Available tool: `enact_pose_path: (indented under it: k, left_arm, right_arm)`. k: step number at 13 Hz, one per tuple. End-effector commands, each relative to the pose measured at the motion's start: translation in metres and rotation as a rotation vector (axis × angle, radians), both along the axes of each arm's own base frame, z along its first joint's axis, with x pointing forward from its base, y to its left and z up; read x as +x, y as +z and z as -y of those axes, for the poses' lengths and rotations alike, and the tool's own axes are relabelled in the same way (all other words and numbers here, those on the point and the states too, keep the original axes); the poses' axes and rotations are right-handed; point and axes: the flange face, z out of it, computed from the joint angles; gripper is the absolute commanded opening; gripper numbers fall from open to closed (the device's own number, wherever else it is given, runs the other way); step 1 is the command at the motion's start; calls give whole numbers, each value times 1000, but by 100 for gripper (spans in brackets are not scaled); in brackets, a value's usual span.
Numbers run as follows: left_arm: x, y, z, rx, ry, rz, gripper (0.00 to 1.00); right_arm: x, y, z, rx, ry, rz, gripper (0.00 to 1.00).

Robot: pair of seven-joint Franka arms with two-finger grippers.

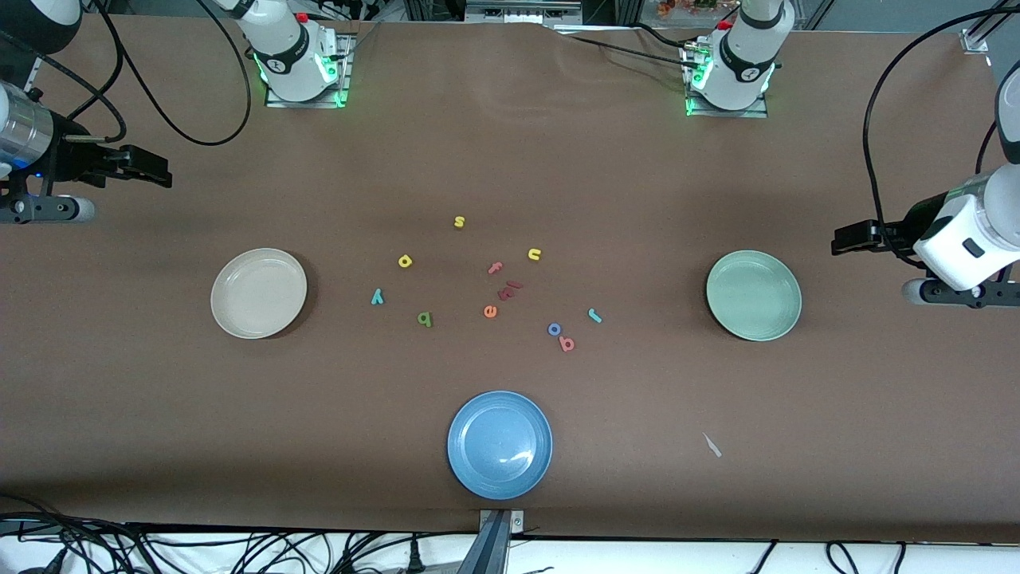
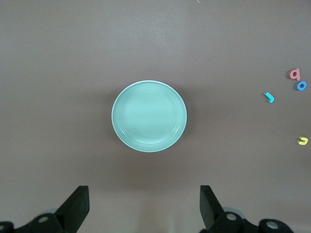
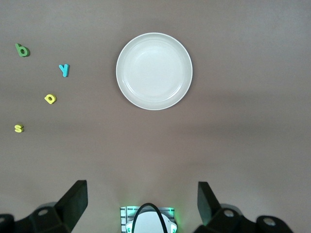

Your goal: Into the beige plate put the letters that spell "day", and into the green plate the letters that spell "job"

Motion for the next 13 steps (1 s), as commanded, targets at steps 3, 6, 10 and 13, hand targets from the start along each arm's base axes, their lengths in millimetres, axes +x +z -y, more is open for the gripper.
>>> enact_pose_path:
  k: [3, 6, 10, 13]
  left_arm:
    - [4, -2, -3, -29, -3, 11, 100]
    - [8, -7, 1, -27, -10, 18, 100]
    - [14, -10, -3, -30, 2, 43, 100]
    - [13, -9, -4, -22, 5, 41, 99]
  right_arm:
    - [4, -3, -2, 16, 6, -21, 100]
    - [4, -4, -2, 16, 5, -23, 100]
    - [4, -5, -4, 16, 8, -31, 100]
    - [3, -5, -12, 15, 22, -34, 100]
